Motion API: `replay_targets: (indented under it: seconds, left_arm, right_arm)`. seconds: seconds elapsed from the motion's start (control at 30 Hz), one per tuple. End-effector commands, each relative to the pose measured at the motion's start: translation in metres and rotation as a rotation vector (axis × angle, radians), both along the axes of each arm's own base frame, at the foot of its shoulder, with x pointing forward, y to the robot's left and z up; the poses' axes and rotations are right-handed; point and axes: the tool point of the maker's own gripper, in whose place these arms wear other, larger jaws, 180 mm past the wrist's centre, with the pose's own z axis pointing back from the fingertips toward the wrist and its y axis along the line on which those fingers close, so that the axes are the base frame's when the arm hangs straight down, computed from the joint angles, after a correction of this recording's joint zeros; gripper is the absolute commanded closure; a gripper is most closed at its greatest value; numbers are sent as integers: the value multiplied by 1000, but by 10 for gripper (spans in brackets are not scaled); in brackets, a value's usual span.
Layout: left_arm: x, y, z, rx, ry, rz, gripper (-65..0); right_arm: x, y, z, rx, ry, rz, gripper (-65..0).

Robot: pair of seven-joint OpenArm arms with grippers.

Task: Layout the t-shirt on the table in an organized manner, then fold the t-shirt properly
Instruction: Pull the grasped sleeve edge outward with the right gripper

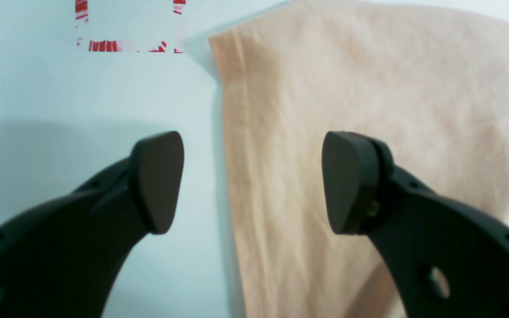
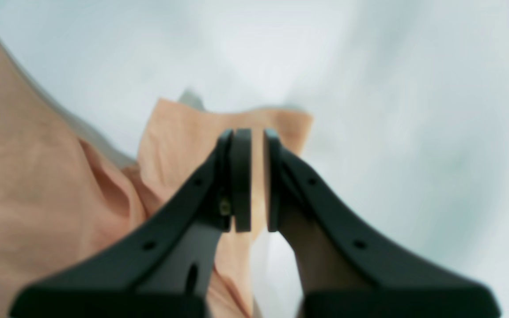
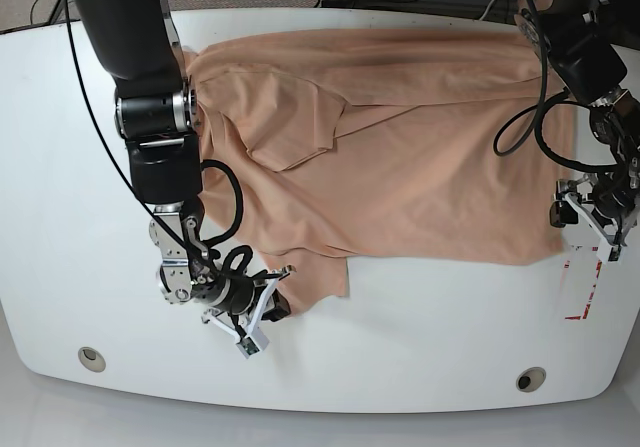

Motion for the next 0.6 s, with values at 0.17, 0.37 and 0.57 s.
replay_targets:
  seconds: [0.17, 0.37, 0.57]
  left_arm:
    - [3, 9, 13, 20, -39, 3, -458]
    - [3, 8, 13, 20, -40, 2, -458]
    - [2, 9, 12, 18, -37, 4, -458]
  right_arm:
    - [20, -6, 35, -17, -50, 0, -325]
    - [-3, -3, 7, -20, -9, 11, -501]
    - [-29, 2, -22, -13, 36, 21, -501]
